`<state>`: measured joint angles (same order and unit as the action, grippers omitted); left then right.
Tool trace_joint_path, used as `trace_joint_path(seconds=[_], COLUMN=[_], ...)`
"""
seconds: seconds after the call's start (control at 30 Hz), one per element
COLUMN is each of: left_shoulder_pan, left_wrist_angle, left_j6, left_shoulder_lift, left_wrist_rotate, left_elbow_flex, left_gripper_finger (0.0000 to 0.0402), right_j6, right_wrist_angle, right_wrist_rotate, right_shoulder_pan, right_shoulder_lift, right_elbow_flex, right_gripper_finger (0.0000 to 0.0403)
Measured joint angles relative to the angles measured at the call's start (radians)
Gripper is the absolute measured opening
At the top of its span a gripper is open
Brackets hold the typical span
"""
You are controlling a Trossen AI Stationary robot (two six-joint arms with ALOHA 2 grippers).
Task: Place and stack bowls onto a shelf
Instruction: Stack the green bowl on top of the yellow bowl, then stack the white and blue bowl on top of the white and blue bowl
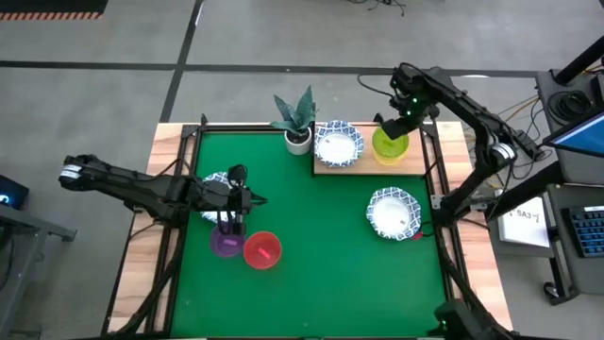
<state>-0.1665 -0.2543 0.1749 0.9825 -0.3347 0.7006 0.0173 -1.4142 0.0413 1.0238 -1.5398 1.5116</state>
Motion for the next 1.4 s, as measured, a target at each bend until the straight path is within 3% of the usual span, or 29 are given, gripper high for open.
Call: trace_joint_path(seconds=[0.23,0.6,0.83,1.1,1.27,1.4], left_shoulder_pan=[0.001,0.000,0.000,0.000,0.000,0.000], left_wrist_angle=[0.014,0.018,0.029,0.030,0.031,0.034], left_j6=[0.008,0.008,0.008,0.007,-0.009,-0.041], left_shoulder_lift=[0.000,0.000,0.000,0.000,0.000,0.000], left_wrist_rotate=[0.000,0.000,0.000,0.000,0.000,0.000], left_elbow_flex=[0.000,0.000,-0.001,-0.001,-0.002,-0.002], left_gripper_finger=[0.0000,0.0000,0.0000,0.0000,0.0000,0.0000], right_j6=[-0.042,-0.032,0.029,0.070,0.098,0.057], right_wrist_angle=[0.015,0.030,0.084,0.275,0.575,0.916], right_wrist_rotate=[0.001,-0.049,0.042,0.068,0.072,0.073], right_shoulder_pan=[0.000,0.000,-0.042,-0.238,-0.463,-0.696], right_shoulder_lift=[-0.067,-0.068,0.016,0.125,0.288,0.434], right_elbow_flex=[0.000,0.005,-0.003,-0.129,-0.337,-0.538], right_gripper_finger=[0.0019,0.0105,0.0096,0.0052,0.0037,0.0034])
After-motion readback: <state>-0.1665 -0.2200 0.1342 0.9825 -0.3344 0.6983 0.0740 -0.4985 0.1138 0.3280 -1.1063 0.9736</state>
